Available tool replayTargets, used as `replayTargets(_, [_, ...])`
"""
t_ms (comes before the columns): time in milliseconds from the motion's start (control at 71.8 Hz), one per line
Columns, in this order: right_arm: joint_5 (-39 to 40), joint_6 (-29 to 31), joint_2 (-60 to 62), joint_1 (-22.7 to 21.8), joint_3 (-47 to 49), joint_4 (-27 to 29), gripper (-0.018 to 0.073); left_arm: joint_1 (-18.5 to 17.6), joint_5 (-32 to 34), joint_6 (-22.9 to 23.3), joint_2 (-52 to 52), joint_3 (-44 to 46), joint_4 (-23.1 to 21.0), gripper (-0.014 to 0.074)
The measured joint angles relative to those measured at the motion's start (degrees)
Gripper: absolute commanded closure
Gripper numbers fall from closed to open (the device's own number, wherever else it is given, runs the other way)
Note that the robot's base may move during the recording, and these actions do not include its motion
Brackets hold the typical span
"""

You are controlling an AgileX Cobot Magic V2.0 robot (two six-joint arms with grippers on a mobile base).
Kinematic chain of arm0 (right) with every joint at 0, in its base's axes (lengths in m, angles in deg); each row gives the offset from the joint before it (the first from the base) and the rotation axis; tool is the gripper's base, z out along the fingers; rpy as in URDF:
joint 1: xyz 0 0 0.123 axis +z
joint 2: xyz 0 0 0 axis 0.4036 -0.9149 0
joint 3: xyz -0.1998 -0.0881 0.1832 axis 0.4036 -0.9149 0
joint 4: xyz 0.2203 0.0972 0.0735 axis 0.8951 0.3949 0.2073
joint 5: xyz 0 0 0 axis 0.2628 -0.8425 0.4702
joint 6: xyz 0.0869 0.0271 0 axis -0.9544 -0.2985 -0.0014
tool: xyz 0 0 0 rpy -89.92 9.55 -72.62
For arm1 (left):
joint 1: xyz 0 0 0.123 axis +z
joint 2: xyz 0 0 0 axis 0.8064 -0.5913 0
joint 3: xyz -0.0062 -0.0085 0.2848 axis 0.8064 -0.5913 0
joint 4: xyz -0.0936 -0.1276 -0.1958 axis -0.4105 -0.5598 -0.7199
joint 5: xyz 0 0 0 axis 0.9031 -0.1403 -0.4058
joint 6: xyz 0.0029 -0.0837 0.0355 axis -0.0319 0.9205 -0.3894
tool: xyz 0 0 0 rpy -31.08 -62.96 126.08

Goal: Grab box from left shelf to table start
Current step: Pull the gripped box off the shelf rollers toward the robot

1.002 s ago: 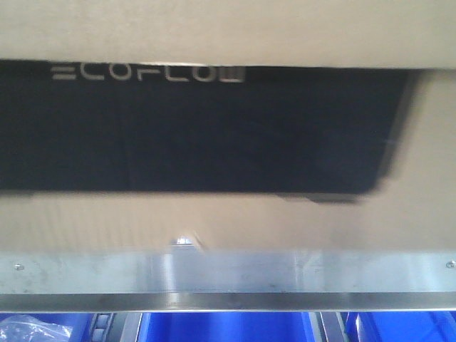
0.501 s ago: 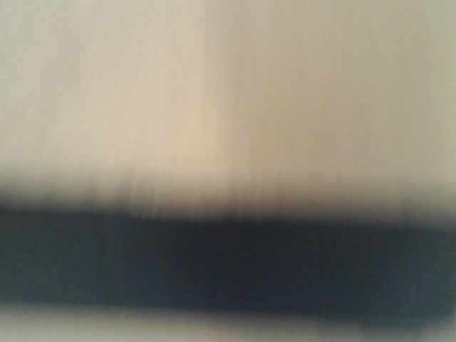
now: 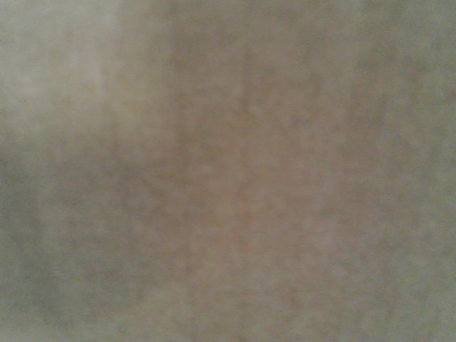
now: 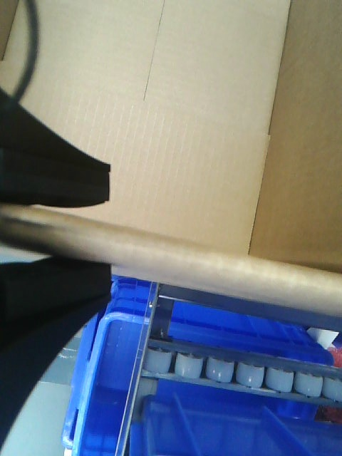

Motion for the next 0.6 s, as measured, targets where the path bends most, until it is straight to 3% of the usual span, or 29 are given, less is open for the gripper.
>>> replayTargets(599, [0.1,0.2,0.0,0.0,-0.1,-0.4,0.0492,0.0,0.7,0.0,0.0,-0.8,-1.3,0.0700])
